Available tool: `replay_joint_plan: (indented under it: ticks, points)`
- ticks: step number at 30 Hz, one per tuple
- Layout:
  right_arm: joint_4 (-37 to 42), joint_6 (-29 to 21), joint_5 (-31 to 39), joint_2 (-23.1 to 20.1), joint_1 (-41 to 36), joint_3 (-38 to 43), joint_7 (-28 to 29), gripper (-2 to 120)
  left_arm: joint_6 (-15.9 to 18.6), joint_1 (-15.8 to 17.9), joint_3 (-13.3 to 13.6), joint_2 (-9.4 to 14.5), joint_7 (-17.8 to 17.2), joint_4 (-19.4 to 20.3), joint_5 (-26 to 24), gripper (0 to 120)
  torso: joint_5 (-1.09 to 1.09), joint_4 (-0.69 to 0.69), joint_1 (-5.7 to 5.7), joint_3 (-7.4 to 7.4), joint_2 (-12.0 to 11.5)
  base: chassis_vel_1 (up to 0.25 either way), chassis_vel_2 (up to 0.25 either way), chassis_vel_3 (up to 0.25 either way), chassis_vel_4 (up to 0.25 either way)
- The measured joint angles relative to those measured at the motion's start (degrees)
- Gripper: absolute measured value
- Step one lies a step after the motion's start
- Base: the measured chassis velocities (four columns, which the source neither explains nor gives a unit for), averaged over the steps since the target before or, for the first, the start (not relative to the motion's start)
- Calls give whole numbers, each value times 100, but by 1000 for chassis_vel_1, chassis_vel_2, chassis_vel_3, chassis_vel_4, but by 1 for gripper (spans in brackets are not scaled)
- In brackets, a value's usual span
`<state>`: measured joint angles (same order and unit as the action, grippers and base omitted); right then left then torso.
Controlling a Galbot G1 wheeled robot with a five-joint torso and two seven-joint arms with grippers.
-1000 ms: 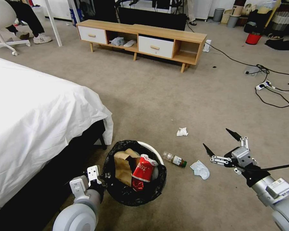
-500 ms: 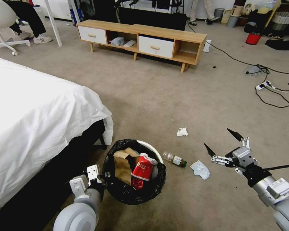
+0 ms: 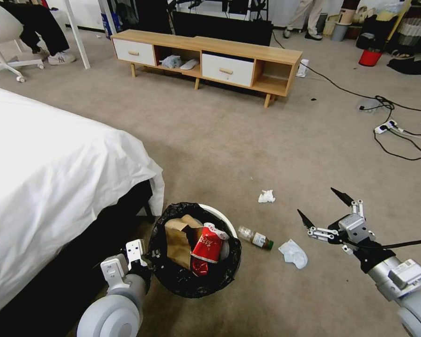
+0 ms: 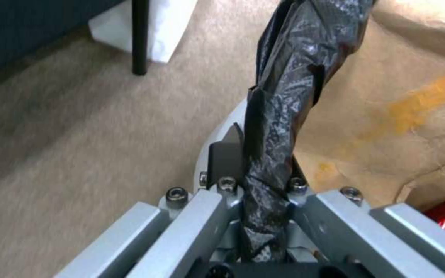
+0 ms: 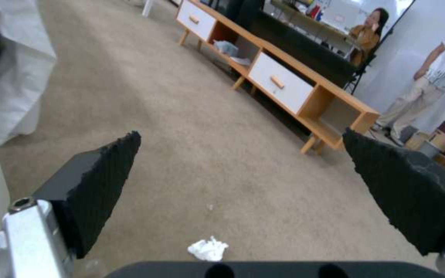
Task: Pick up the trash bin, then pick up the garbage from the floor and place it into the trash bin.
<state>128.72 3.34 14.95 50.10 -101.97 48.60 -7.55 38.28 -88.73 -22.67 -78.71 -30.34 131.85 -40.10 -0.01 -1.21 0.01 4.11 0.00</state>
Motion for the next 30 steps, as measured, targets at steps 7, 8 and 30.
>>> replay_joint_plan:
  ticks: [7,8,30]
  points:
    - [10,-20,-15,35,-11,5,1,100,-4,9,3,10,-3,-1,-15,1,0,-1,0,0,-2,-83,91,78,-67]
    - [13,-20,-15,42,-15,4,1,100,-4,9,6,8,-3,-2,-15,1,0,-2,0,-2,-2,0,0,0,0]
    - [-2,19,5,25,-21,-8,-38,100,-3,-16,27,23,4,-3,-10,1,1,-1,0,-2,0,4,-5,-3,2]
